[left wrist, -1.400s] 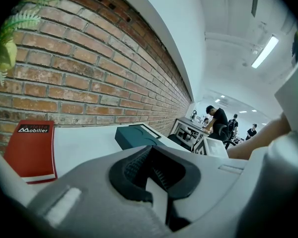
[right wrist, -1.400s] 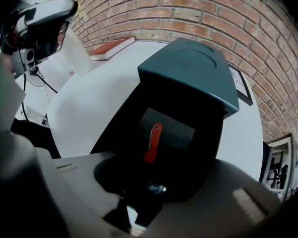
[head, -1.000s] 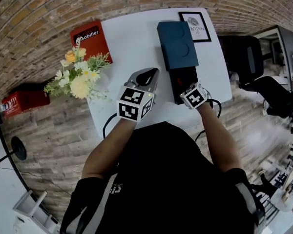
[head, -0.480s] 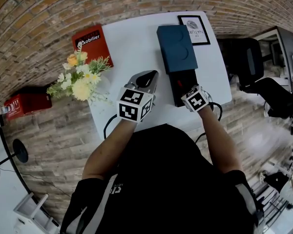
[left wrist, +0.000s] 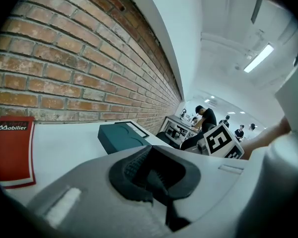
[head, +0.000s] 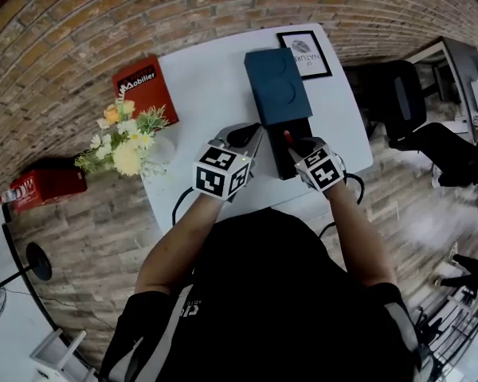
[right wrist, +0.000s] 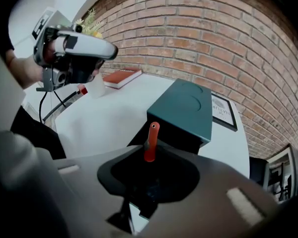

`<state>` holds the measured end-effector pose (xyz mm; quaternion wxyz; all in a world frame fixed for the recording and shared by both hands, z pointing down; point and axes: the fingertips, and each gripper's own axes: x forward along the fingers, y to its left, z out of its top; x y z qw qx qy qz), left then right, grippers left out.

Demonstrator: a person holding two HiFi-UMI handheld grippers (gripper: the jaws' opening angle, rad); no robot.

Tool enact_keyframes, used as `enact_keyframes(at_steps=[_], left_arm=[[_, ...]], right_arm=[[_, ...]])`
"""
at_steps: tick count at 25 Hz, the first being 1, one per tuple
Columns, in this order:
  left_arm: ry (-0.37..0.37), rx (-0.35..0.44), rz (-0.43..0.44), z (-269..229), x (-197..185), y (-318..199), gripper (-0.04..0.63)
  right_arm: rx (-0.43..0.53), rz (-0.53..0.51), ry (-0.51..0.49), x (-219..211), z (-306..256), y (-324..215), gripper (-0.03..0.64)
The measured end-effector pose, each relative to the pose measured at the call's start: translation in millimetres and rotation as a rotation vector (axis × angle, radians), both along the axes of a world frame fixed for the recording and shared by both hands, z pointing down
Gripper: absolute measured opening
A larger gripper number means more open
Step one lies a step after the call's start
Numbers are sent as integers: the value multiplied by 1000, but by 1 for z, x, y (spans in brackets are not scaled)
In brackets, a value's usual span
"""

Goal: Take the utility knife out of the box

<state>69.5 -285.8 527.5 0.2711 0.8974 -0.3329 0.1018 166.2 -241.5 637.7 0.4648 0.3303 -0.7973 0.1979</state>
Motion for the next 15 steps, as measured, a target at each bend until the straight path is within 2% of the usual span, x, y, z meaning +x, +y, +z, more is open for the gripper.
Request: enact_keyframes(at_steps=[5,6,15], left_arm=[[24,8,48,-10,12,-2,9],[27,9,58,-12,14,-3,31],[45,22,140,-36,33,-6,86]], right_arm=[[80,17,-59,-2,-31,-8,72],[97,17,-71,-3,-37,-10,72],[215,-16,-190,-23,-88,-16,72]])
